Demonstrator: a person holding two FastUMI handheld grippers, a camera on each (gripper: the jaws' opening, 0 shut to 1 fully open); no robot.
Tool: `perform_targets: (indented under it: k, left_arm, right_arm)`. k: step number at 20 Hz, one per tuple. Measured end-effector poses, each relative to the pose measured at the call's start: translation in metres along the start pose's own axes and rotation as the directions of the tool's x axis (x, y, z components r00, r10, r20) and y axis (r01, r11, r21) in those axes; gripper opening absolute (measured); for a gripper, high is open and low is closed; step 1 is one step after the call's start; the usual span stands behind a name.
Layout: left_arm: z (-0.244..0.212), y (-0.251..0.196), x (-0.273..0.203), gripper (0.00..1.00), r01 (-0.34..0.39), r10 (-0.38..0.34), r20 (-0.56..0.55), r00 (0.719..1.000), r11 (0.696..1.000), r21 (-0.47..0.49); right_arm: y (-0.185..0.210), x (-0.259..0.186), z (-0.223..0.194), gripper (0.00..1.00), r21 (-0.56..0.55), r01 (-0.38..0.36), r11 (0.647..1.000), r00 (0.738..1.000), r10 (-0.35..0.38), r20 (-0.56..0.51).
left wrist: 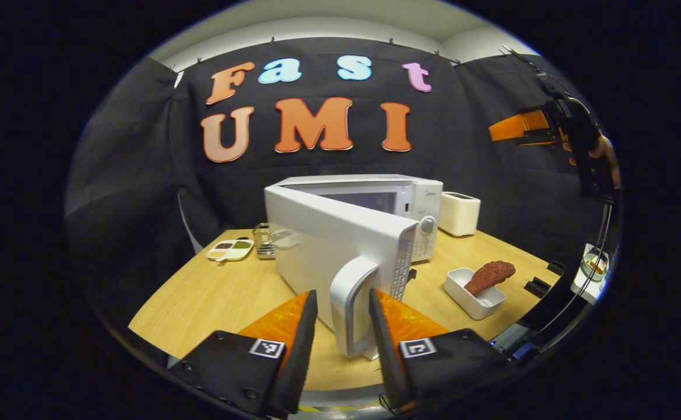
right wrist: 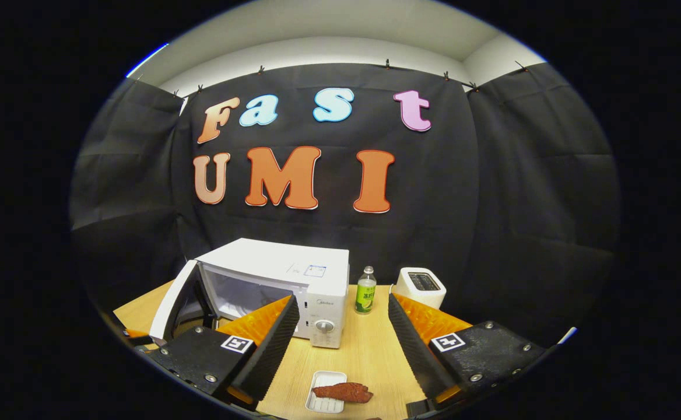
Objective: Open the microwave oven with the left hand, put the food in, and close the microwave oven.
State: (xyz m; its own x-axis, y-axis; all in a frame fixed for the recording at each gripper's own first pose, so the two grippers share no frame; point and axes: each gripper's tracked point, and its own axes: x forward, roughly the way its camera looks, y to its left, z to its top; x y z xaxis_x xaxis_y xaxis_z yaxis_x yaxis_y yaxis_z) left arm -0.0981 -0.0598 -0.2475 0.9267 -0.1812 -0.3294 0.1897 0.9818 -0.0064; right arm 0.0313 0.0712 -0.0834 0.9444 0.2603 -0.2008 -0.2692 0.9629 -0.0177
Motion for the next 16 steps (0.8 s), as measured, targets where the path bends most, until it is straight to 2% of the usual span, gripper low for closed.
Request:
perform_targets:
  k: [1,3,4,9,16]
  left_arm:
    - [0.001,0.011,-0.009,0.81,-0.034,0.034,-0.006,0.999,0.999,-0.011]
    - [0.006,0.029,-0.025,0.98,-0.084,0.084,-0.006,0.996,0.996,-0.034]
    - [0.008,0.033,-0.032,1.0,-0.098,0.098,-0.006,0.995,0.995,-0.033]
    - [0.041,0.057,-0.054,0.98,-0.176,0.177,0.035,0.984,0.984,-0.023]
    - [0.086,0.098,-0.061,0.98,-0.27,0.27,0.084,0.959,0.963,-0.02]
  right_arm:
    - [0.002,0.002,-0.003,0.95,0.007,-0.01,1.0,1.0,0.01,-0.003]
    - [0.006,0.008,-0.01,0.95,0.02,-0.027,0.999,1.0,0.027,-0.013]
    - [0.007,0.01,-0.012,0.95,0.029,-0.034,0.999,0.999,0.035,-0.019]
    - [0.009,0.018,-0.018,0.95,0.075,-0.056,0.996,0.998,0.058,-0.021]
    - [-0.011,0.025,-0.019,0.95,0.151,-0.031,0.988,1.0,0.031,0.001]
